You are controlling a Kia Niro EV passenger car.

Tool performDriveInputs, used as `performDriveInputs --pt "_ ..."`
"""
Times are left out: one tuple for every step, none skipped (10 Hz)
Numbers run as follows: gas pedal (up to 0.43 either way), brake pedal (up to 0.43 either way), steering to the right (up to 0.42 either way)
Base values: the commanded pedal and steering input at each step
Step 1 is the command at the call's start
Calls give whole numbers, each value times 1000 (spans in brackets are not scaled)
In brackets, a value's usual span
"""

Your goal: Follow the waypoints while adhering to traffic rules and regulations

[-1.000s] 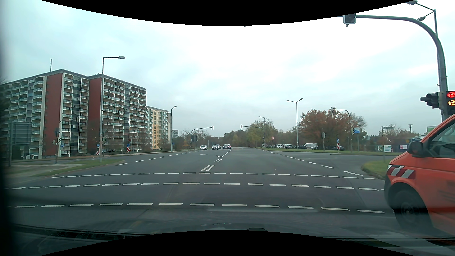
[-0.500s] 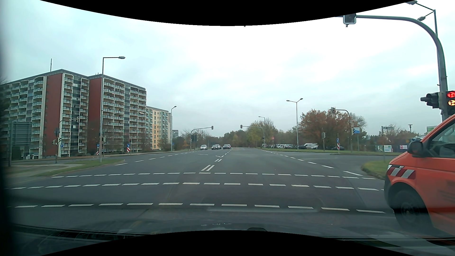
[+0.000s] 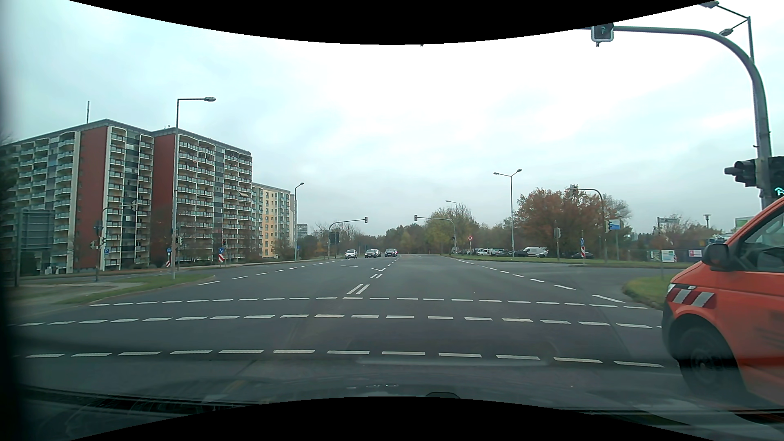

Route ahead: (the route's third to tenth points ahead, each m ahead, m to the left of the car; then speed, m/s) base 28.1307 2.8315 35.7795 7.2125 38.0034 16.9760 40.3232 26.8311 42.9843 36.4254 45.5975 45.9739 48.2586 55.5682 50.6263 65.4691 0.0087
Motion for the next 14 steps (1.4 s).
performDriveInputs --pt "0 409 -3" --pt "0 409 -2" --pt "0 409 -2" --pt "0 409 -3" --pt "0 409 -3" --pt "0 409 -3" --pt "0 415 -3" --pt "0 433 -3" --pt "0 457 -3" --pt "0 476 -3" --pt "0 488 -3" --pt "0 488 -3" --pt "0 488 -3" --pt "0 488 -3"
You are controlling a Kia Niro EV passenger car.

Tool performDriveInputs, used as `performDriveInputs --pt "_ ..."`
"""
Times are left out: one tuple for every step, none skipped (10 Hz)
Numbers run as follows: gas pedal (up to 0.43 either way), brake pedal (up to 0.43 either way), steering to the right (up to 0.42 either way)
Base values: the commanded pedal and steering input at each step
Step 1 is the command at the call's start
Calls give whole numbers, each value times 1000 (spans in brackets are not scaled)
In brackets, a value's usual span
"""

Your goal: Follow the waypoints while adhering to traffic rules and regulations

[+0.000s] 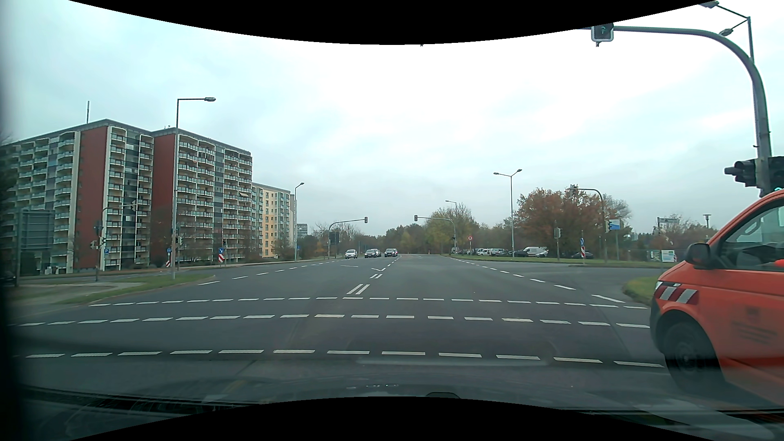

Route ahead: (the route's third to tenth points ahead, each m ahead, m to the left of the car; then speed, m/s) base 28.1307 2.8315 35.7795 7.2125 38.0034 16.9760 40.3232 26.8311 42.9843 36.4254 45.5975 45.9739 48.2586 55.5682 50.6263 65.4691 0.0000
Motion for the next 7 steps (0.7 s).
performDriveInputs --pt "0 488 -3" --pt "0 463 -3" --pt "0 427 -3" --pt "0 415 -3" --pt "0 409 -2" --pt "0 409 -3" --pt "0 409 -2"
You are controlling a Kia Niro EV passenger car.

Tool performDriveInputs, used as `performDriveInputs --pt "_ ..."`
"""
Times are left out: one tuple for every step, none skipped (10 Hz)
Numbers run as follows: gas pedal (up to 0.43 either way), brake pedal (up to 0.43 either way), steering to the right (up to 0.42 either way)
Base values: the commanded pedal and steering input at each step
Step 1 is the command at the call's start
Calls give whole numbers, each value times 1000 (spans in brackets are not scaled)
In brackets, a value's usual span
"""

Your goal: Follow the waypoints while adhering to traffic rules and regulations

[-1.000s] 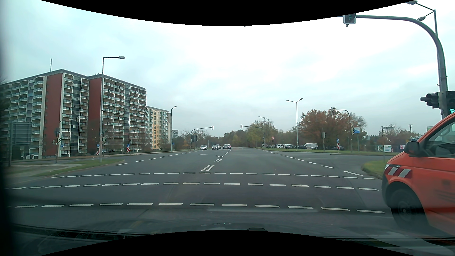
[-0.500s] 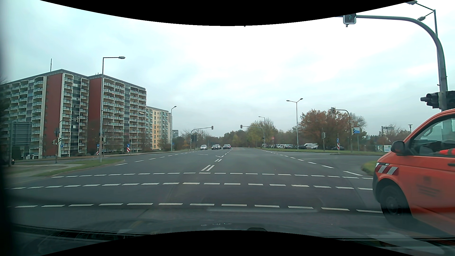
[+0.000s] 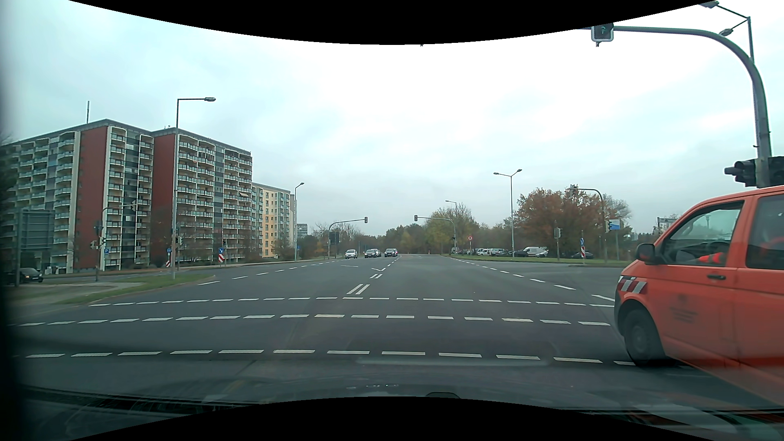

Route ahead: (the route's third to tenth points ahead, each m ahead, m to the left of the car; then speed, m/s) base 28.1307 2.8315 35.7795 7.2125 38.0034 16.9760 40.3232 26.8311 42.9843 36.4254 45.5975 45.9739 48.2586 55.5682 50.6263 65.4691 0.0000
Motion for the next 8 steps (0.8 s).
performDriveInputs --pt "0 402 -3" --pt "0 402 -2" --pt "0 402 -2" --pt "0 402 -3" --pt "0 402 -2" --pt "0 402 -2" --pt "0 402 -3" --pt "0 402 -2"
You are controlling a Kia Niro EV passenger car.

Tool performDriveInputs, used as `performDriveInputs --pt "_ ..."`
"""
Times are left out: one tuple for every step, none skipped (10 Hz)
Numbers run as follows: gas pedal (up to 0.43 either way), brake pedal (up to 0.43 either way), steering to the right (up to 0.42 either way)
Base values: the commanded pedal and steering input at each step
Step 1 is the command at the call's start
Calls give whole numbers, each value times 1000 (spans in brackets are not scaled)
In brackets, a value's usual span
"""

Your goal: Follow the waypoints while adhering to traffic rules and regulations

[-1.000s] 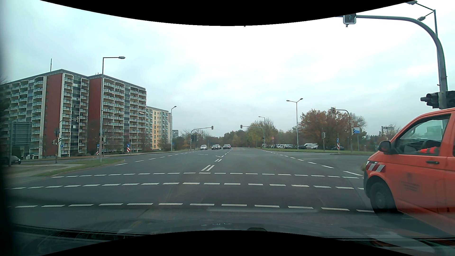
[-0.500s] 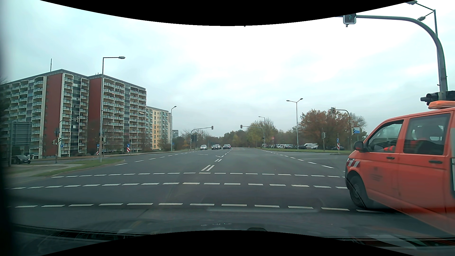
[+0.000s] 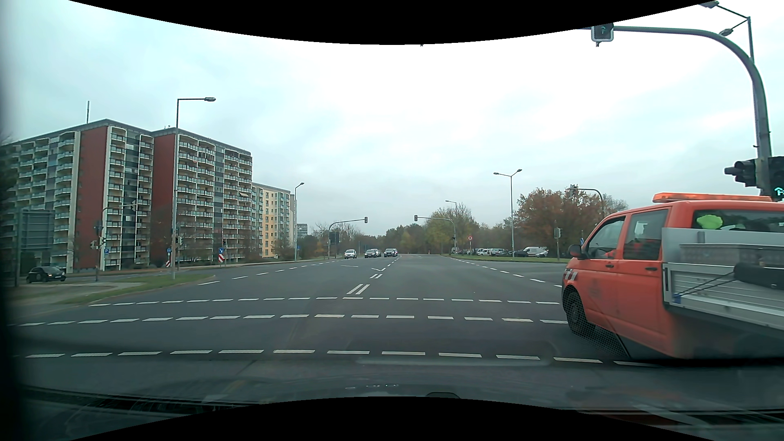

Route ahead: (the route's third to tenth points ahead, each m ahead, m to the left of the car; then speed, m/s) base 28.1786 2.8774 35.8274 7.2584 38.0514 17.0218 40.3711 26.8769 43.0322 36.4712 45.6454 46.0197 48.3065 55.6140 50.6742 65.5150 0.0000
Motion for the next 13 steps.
performDriveInputs --pt "0 402 -2" --pt "0 402 -2" --pt "0 402 -3" --pt "0 402 -3" --pt "0 402 -2" --pt "0 402 -2" --pt "0 402 -2" --pt "0 402 -2" --pt "0 409 -3" --pt "0 409 -3" --pt "0 409 -3" --pt "0 409 -3" --pt "0 409 -3"
